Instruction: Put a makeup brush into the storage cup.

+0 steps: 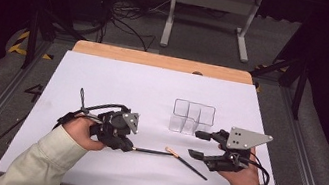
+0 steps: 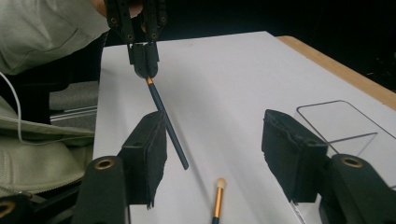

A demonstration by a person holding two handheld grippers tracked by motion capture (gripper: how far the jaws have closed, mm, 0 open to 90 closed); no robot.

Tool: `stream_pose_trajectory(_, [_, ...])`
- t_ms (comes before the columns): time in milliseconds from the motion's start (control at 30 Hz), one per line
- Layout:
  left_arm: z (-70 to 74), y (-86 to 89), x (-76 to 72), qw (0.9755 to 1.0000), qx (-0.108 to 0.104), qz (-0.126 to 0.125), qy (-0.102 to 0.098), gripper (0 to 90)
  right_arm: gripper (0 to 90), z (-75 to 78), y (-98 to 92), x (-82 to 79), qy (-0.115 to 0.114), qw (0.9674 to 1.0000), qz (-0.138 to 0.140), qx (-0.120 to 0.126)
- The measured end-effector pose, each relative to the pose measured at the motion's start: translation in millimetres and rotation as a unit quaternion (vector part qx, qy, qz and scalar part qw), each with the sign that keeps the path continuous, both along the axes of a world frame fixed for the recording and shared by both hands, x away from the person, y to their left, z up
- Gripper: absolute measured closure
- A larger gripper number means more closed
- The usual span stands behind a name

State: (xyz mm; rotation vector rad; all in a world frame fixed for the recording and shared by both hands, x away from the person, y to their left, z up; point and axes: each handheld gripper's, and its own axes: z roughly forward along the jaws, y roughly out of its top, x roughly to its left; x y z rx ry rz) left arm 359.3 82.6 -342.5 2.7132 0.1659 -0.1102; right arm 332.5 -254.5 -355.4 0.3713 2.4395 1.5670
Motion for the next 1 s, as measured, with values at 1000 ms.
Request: stream_pose_trajectory(1000, [-3.0,-22.7,-1.2,0.9992,0.018,-0.035,0.01,83.5,47.1,0.9,61.5,15.7,0.065,0.9867,0.074,-0.13])
